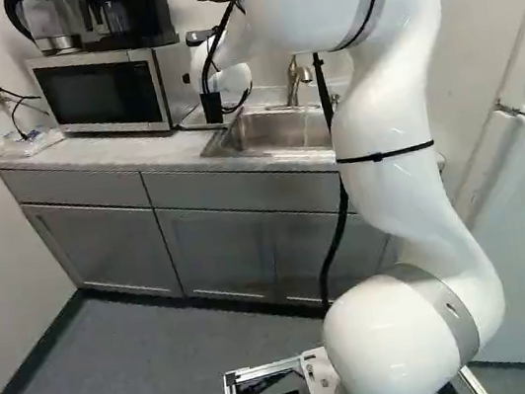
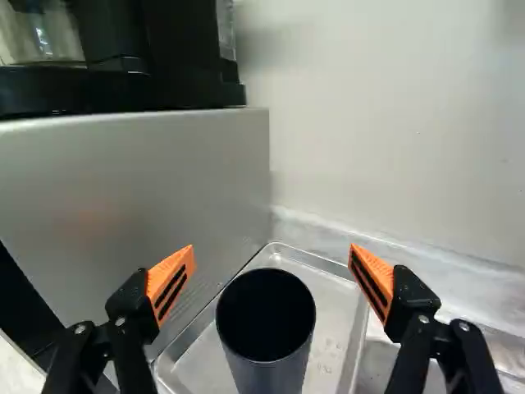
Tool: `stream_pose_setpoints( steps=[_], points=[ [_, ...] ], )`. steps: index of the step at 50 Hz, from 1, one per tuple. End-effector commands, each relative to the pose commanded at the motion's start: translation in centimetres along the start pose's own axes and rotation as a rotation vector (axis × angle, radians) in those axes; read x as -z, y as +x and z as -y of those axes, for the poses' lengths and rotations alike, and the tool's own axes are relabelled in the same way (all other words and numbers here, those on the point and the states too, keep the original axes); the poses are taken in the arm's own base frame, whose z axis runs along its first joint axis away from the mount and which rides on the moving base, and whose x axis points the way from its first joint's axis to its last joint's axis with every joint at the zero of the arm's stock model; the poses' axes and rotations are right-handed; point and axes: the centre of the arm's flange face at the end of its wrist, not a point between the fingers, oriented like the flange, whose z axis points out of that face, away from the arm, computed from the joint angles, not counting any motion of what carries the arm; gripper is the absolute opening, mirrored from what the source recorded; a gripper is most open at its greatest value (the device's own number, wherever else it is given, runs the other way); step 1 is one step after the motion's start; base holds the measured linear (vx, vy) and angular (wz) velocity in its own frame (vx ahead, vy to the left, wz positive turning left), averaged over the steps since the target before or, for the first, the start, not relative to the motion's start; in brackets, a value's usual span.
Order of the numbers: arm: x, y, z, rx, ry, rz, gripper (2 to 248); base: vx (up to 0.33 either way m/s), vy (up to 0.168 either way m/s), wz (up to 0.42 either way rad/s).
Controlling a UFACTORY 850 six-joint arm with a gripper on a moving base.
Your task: Rinse the cup and place it in the tray
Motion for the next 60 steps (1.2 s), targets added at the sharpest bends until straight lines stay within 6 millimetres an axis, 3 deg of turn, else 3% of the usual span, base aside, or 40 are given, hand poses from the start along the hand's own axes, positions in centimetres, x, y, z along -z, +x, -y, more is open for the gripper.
stream_pose_setpoints(
  steps=[28,60],
  points=[
    [0.4,2.9,-0.2,-0.002,-0.002,-0.022,247,0.000,0.000,0.000],
    [1.5,6.1,-2.8,-0.006,-0.037,-0.038,247,0.000,0.000,0.000]
  ],
)
